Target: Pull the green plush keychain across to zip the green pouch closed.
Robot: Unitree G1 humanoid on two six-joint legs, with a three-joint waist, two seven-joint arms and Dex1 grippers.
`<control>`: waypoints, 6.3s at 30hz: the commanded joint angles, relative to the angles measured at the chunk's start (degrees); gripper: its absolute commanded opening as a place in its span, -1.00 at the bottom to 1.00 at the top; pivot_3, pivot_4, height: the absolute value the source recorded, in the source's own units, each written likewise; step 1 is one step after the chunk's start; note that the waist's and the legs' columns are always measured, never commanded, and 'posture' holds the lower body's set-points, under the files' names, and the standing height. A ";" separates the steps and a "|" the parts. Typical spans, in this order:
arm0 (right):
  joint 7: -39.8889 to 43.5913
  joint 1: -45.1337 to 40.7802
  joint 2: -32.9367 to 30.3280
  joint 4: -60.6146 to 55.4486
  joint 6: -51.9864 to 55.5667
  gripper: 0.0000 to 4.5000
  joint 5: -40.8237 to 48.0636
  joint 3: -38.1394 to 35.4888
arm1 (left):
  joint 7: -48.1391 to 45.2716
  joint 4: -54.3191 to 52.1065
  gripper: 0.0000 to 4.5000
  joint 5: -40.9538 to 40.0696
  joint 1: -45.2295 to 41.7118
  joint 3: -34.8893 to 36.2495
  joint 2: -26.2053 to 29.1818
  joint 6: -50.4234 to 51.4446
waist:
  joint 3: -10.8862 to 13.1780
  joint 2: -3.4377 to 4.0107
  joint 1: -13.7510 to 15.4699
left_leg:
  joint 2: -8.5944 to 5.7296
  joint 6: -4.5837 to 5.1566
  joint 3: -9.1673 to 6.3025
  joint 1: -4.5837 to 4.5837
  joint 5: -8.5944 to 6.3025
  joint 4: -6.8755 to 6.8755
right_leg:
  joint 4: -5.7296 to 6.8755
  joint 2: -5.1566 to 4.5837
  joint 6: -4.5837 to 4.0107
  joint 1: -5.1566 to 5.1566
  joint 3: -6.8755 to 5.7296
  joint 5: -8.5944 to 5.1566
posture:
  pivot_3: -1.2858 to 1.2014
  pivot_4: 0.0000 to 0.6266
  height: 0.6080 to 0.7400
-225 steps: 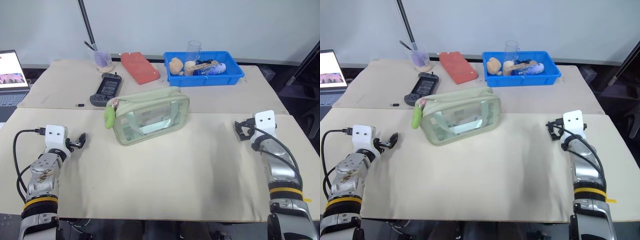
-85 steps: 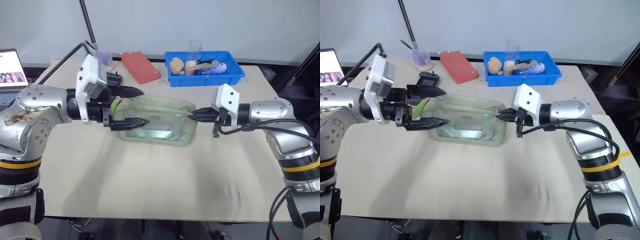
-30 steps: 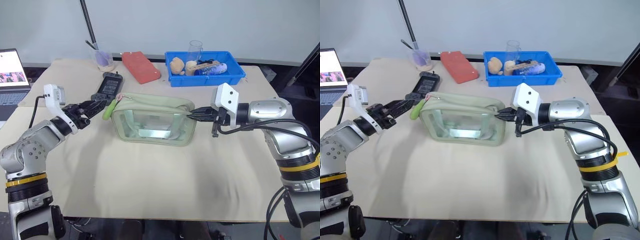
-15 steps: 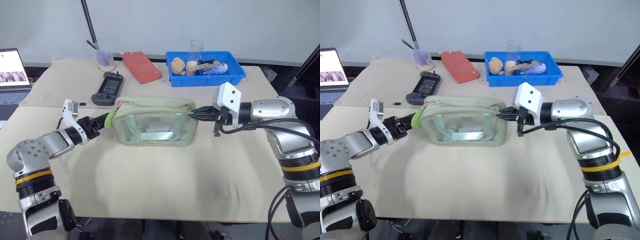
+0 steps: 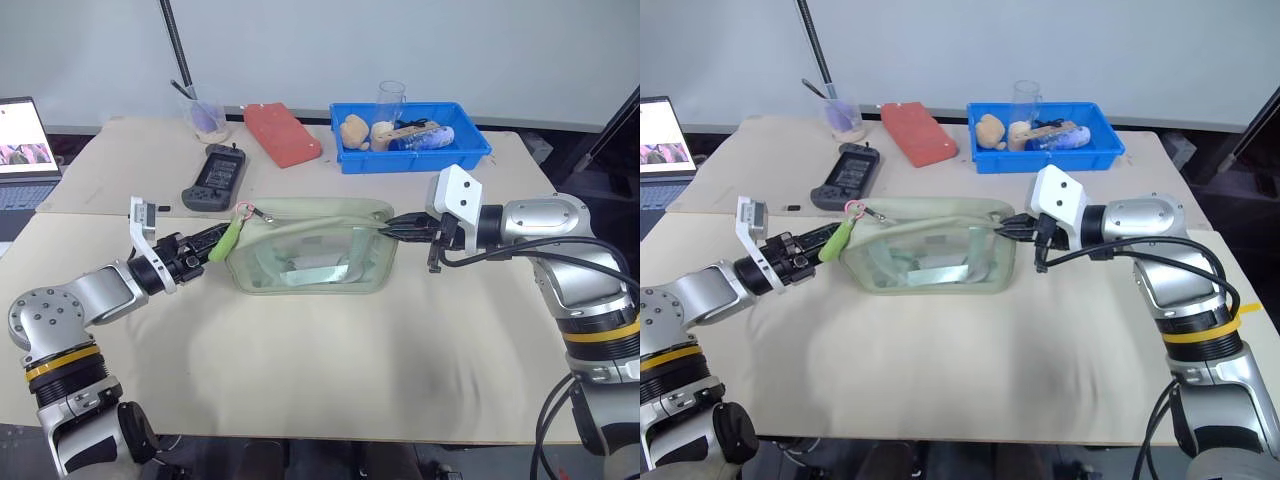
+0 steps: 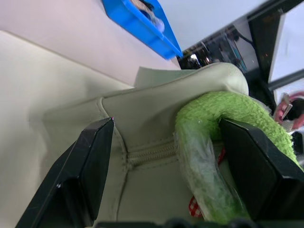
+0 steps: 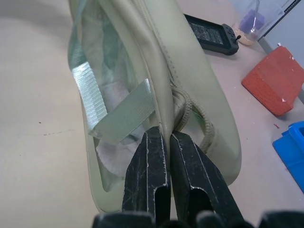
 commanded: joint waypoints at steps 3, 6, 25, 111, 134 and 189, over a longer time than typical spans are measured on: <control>0.01 -1.49 0.21 -0.79 -1.20 -1.00 0.07 -1.45 | 0.79 -2.25 -0.52 -2.77 -0.35 -0.22 0.08 -1.29 | 0.00 0.00 0.00 | 0.00 0.00 0.00 0.00 0.00 0.00 | 0.00 0.00 0.00 0.00 0.00 0.00 | 0.03 -0.52 1.00; -0.09 -1.54 0.35 -0.61 -1.27 -1.00 -0.03 -1.42 | 1.21 -2.45 -0.96 -3.21 -0.14 -0.28 0.38 -2.02 | 0.00 0.00 0.00 | 0.00 0.00 0.00 0.00 0.00 0.00 | 0.00 0.00 0.00 0.00 0.00 0.00 | 0.03 -0.52 1.00; -1.73 -2.58 1.18 0.70 -0.38 -1.00 -0.84 -2.14 | 2.57 -0.88 -0.96 -3.12 -10.89 -2.06 7.59 -10.16 | 0.01 -0.02 0.15 | -0.01 -0.01 0.00 -0.03 0.00 0.00 | -0.04 0.00 0.00 -0.01 -0.01 0.00 | 0.03 -0.52 1.00; -6.41 -20.62 22.82 11.14 -9.77 0.99 -11.23 11.86 | -33.36 -7.01 -1.00 48.74 0.79 -33.94 16.85 -52.98 | 0.05 0.03 0.01 | 0.05 -0.03 0.11 -0.04 0.02 -0.29 | -0.03 0.02 -0.08 -0.18 0.01 -0.05 | 0.03 -0.52 1.00; -5.14 -23.70 27.32 18.67 -17.99 -0.99 -14.14 9.05 | -32.11 -10.76 -1.00 48.72 3.95 -33.50 15.71 -51.88 | 0.05 0.04 -0.01 | 0.07 -0.03 0.03 -0.01 0.02 -0.31 | 0.03 0.06 -0.10 -0.17 -0.06 -0.05 | 0.03 -0.52 1.00; 2.64 4.33 -3.24 -0.88 12.77 0.88 7.98 -9.37 | -42.20 -7.75 0.87 38.83 3.26 -25.12 22.36 -42.91 | 0.06 0.07 -0.29 | 0.09 -0.01 0.07 0.14 0.02 -0.35 | -0.10 0.05 0.04 0.00 -0.03 -0.16 | 0.03 -0.52 1.00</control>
